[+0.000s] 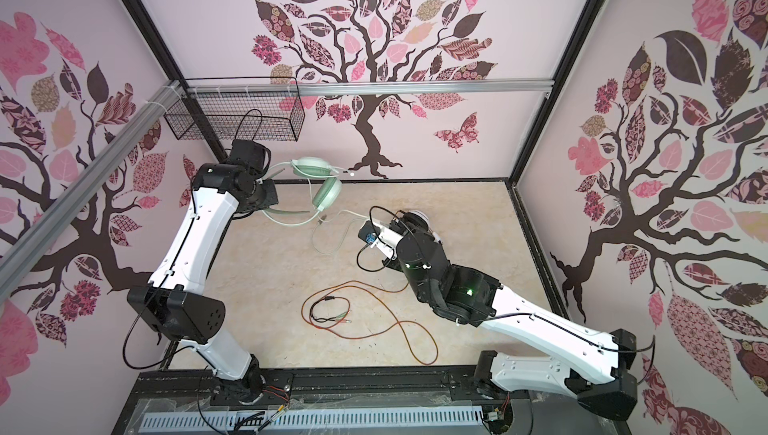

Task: Wrap the headphones
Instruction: 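Lower the headset with the left gripper while the right gripper brings the cable over it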

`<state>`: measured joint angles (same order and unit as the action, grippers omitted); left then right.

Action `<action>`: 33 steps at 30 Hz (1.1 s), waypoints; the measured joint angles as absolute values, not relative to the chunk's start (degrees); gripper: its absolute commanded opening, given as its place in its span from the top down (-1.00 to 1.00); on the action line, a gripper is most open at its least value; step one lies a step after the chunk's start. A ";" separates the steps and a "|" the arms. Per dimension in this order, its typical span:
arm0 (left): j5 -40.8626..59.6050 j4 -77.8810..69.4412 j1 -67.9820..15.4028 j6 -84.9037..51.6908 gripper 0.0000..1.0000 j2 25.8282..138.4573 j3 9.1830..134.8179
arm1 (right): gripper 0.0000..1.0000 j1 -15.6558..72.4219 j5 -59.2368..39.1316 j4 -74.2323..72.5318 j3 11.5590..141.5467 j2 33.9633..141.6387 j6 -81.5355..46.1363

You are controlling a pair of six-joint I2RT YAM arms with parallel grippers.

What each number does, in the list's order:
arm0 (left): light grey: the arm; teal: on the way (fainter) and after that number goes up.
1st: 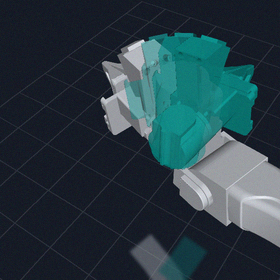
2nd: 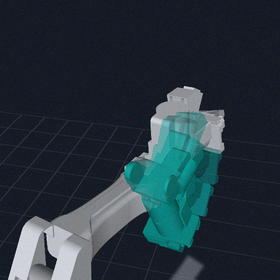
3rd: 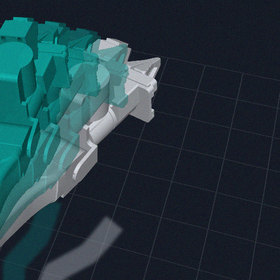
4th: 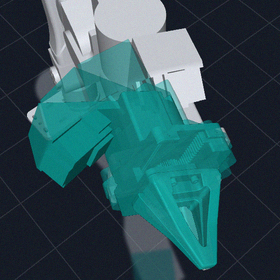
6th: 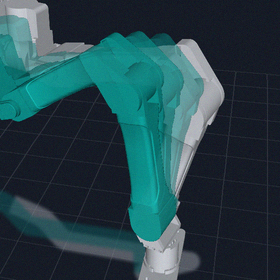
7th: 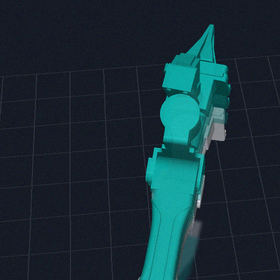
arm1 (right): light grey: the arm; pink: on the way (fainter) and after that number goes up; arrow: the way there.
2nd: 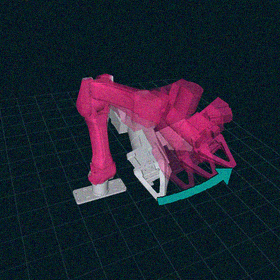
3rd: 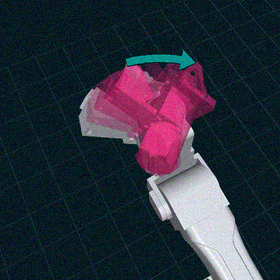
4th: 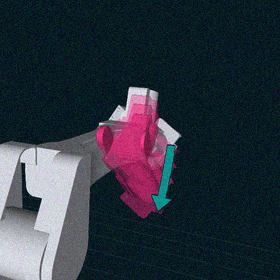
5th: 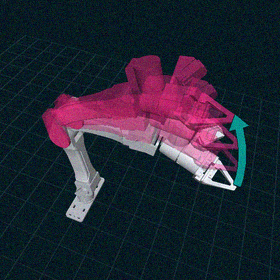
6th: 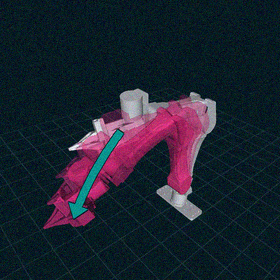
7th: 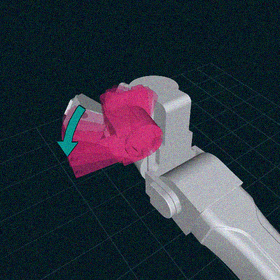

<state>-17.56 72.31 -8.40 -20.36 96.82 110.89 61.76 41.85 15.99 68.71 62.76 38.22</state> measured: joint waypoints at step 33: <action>-19.33 72.69 -26.15 -17.02 1.00 89.47 89.43 | 1.00 61.82 43.70 1.08 76.55 74.48 59.20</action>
